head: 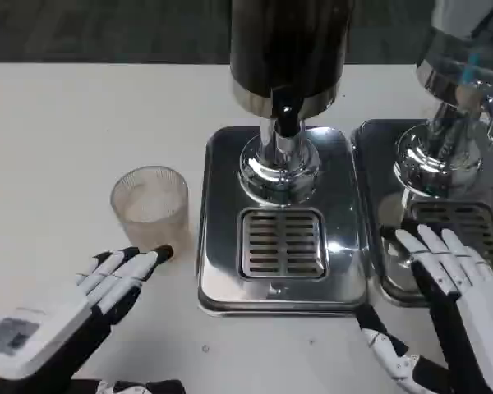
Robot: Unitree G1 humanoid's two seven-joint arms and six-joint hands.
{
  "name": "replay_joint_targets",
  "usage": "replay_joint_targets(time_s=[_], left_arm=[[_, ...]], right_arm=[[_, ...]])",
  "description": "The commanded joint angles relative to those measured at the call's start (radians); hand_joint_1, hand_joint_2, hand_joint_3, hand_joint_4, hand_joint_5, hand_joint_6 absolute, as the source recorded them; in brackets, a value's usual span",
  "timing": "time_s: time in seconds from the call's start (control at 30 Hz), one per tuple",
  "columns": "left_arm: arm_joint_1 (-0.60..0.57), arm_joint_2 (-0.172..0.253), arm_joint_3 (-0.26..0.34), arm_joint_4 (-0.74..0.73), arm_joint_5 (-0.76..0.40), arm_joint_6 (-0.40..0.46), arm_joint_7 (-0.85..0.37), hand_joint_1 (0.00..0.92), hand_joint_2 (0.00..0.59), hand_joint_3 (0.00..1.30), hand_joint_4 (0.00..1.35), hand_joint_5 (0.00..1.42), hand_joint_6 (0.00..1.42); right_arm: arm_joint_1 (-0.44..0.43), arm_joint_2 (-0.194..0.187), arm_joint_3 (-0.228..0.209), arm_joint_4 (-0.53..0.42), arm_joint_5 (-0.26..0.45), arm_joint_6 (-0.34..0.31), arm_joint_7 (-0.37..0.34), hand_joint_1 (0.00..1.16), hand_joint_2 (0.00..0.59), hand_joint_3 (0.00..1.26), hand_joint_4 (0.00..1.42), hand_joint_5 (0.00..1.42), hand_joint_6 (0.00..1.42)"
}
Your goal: Grasp the cup under the faucet to collect the drink, then remove the cup.
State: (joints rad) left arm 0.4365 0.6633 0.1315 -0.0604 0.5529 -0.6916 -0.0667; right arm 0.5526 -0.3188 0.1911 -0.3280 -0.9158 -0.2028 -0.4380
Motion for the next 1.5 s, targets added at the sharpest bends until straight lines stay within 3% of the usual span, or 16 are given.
replay_joint_targets(time_s=[0.03,0.5,0.8,1.13,1.43,1.5], left_arm=[[0.010,-0.002,-0.005,-0.007,-0.008,0.010,-0.006,0.000,0.091,0.00,0.00,0.00,0.00],[0.016,-0.002,0.000,-0.010,-0.012,0.013,-0.001,0.000,0.092,0.00,0.00,0.00,0.00],[-0.011,-0.026,0.020,0.034,-0.057,-0.028,0.047,0.000,0.079,0.00,0.00,0.00,0.00],[-0.149,-0.067,0.034,0.205,-0.135,-0.103,0.134,0.000,0.052,0.00,0.00,0.00,0.00],[-0.315,-0.097,0.021,0.395,-0.158,-0.102,0.184,0.000,0.042,0.00,0.00,0.00,0.00],[-0.349,-0.100,0.014,0.444,-0.169,-0.100,0.184,0.036,0.039,0.00,0.00,0.00,0.00]], right_arm=[[0.003,-0.005,-0.010,-0.014,0.006,-0.012,0.000,0.32,0.366,0.19,0.11,0.08,0.13],[0.003,0.002,-0.010,-0.011,0.014,-0.011,-0.003,0.32,0.373,0.19,0.11,0.08,0.13],[0.001,0.013,-0.007,-0.007,0.017,-0.008,-0.007,0.33,0.374,0.19,0.11,0.08,0.13],[-0.007,0.032,-0.002,-0.003,0.015,-0.008,-0.007,0.33,0.374,0.20,0.13,0.08,0.13],[-0.032,0.042,0.008,0.009,0.017,-0.009,-0.001,0.33,0.378,0.20,0.14,0.08,0.14],[-0.039,0.044,0.011,0.011,0.018,-0.007,0.001,0.33,0.379,0.20,0.14,0.08,0.14]])
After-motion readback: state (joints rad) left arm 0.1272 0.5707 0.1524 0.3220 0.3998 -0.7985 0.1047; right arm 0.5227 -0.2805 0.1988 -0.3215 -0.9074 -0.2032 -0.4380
